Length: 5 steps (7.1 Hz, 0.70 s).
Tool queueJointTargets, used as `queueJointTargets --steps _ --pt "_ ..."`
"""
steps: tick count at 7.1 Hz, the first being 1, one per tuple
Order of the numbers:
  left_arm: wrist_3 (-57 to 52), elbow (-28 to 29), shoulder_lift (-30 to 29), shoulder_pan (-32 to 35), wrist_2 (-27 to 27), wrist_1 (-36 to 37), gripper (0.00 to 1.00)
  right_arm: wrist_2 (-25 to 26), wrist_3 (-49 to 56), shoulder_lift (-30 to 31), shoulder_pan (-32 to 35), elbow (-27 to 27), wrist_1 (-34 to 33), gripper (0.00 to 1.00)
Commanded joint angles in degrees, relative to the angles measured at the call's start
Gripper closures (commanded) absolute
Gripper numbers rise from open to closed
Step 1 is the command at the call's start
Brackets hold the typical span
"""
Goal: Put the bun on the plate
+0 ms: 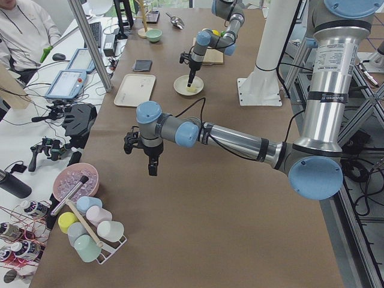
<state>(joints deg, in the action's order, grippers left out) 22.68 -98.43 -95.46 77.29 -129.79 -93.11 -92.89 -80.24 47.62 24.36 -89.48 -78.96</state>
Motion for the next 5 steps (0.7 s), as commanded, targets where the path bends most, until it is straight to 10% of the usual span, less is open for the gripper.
queueJointTargets --steps 1,5 --pt "0.00 1.48 0.71 0.84 -1.07 0.73 0.01 -3.15 2.97 -0.08 3.13 -0.35 -0.49 0.00" --pt "-20.30 2.55 4.23 10.39 -6.88 15.40 0.01 -14.04 14.81 1.76 14.11 -3.75 -7.57 0.00"
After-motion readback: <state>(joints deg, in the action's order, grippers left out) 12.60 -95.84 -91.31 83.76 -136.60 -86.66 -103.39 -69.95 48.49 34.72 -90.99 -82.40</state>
